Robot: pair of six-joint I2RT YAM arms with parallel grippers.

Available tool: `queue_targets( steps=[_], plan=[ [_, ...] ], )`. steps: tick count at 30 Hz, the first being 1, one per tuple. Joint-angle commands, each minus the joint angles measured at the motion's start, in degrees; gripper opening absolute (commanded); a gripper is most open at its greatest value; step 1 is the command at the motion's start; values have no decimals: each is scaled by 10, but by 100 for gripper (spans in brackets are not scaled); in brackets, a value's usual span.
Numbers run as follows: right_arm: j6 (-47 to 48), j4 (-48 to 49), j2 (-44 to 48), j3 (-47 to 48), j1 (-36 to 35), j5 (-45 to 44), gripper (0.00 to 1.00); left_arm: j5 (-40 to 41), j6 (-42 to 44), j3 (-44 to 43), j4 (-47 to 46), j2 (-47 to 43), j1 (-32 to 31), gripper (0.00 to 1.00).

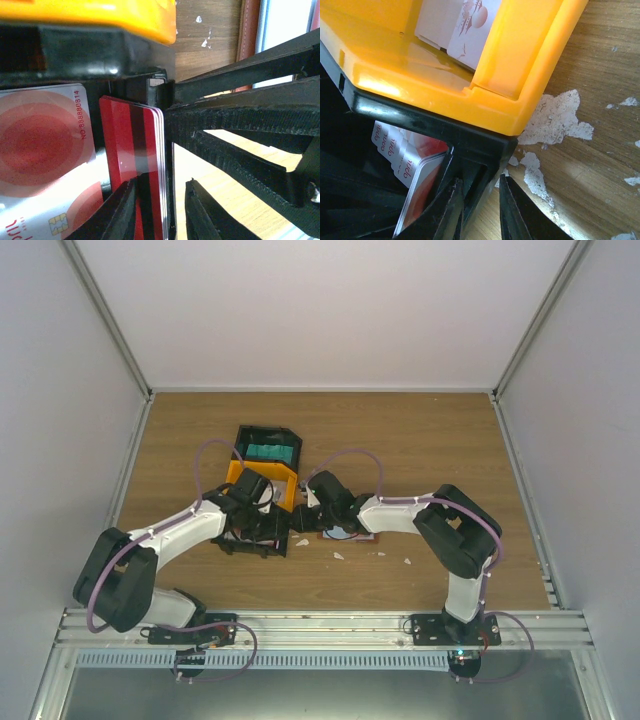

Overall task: Put the credit cards into the card holder
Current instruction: Pick up the credit card from the storage box.

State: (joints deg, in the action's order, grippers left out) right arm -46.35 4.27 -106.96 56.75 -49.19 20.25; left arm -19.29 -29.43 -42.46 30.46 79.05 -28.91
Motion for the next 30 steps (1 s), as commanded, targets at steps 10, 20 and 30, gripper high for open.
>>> queue_targets(
  steps=[10,20,30],
  plan=[
    [1,6,-9,8,-7,-11,22,-30,15,-29,16,-5,-12,25],
    [2,6,-11,8,-7,-11,22,-34,11,-29,18,-12,-12,17],
    [3,5,-12,10,-6,-10,21,-45,10,-31,20,-23,-12,14]
  ],
)
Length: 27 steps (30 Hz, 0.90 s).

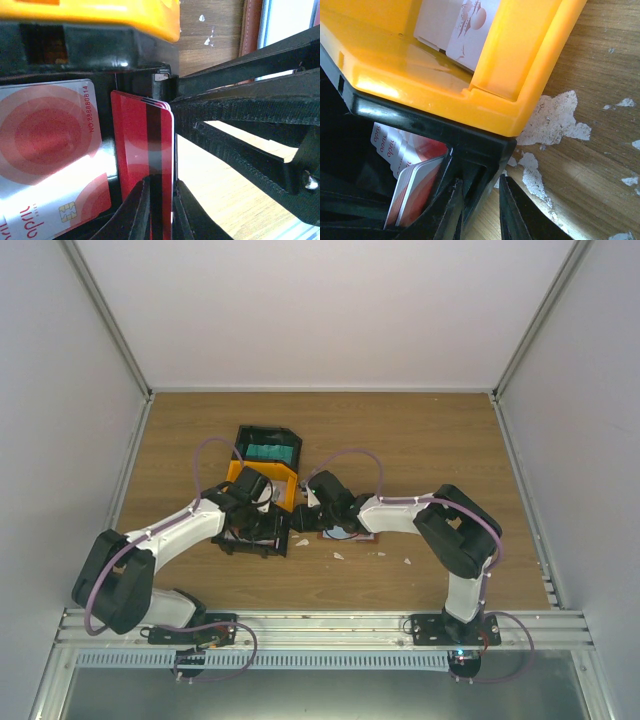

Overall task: Put the credit cards into the card holder
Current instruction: Pick up the credit card from the storage box.

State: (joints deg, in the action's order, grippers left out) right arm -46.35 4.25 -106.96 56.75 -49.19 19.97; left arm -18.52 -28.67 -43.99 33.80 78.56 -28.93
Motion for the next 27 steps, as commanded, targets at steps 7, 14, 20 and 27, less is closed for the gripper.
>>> queue_targets(
  steps=[7,14,20,27],
  plan=[
    [5,5,-13,10,-7,-8,21,-65,1,-16,-14,-26,-11,14],
    [6,5,-15,9,-6,-7,21,-68,3,-10,-20,-22,-11,17],
    [5,5,-17,10,-6,-7,20,-69,5,-7,-22,-17,-13,18],
    [4,5,-18,12,-6,-6,20,-78,7,-7,-20,-21,-12,18]
  ],
)
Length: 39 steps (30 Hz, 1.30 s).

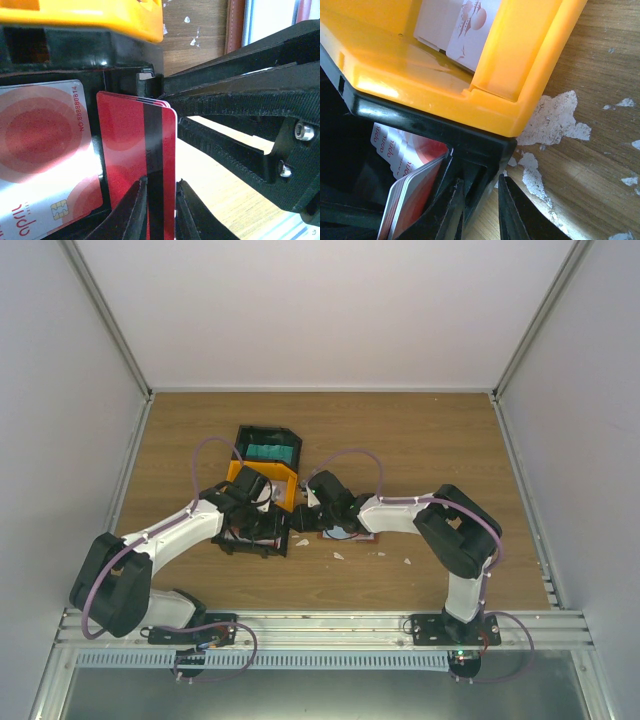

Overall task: Put the credit cards into the card holder
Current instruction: Pick up the credit card from the storage box.

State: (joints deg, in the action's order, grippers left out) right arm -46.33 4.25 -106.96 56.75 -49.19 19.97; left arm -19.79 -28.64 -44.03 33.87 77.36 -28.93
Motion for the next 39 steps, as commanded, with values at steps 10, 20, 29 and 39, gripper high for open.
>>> queue_targets(
  steps=[10,20,29,39],
  plan=[
    [2,5,-19,16,-6,-5,20,-59,10,-8,-9,-32,-12,14],
    [2,4,-20,17,-6,-6,20,-32,8,-6,0,-47,-12,10],
    [20,-18,1,21,-6,-36,24,108,-2,-9,27,-57,-12,1],
    [57,-10,31,31,-6,-5,52,158,-2,-2,28,-90,-3,0]
  ],
)
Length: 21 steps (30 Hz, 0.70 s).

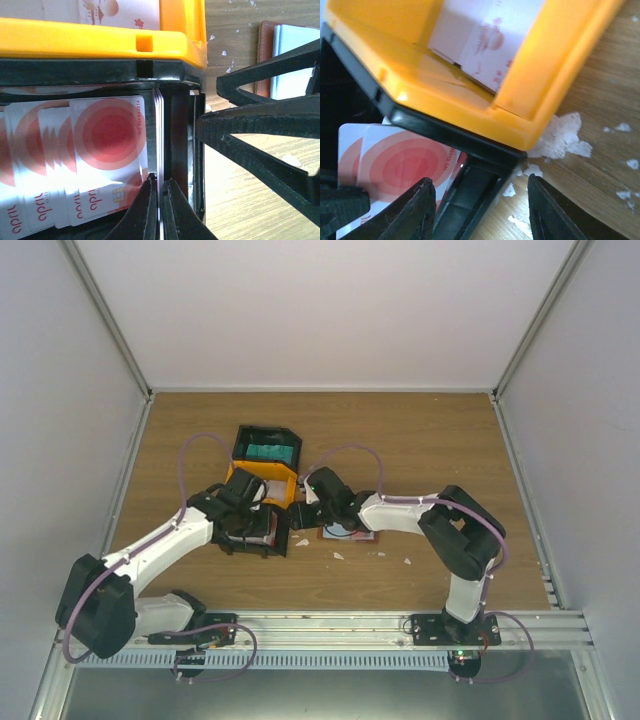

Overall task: Put the credit cards into the card holder
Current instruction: Pick up the credit card from the storage box.

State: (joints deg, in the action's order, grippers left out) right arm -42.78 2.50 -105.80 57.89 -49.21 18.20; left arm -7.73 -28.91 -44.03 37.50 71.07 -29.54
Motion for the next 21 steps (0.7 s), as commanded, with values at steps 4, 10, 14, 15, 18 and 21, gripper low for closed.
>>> queue_targets(
  steps=[4,10,14,15,18,21],
  plan=[
    [26,13,31,17,-6,17,59,71,-8,-9,4,-55,12,0],
    [37,45,55,4,-6,53,65,62,-19,-14,8,-104,42,0],
    [38,111,59,-10,-6,144,70,-28,-26,-20,7,-126,77,0],
    [33,129,59,-15,-6,161,71,-52,-26,-24,7,-132,89,0],
    [10,199,59,-33,-5,202,73,-139,-20,-36,3,-146,135,0],
    [-17,245,54,-45,-2,232,74,-240,-13,-39,-6,-153,173,0]
  ],
)
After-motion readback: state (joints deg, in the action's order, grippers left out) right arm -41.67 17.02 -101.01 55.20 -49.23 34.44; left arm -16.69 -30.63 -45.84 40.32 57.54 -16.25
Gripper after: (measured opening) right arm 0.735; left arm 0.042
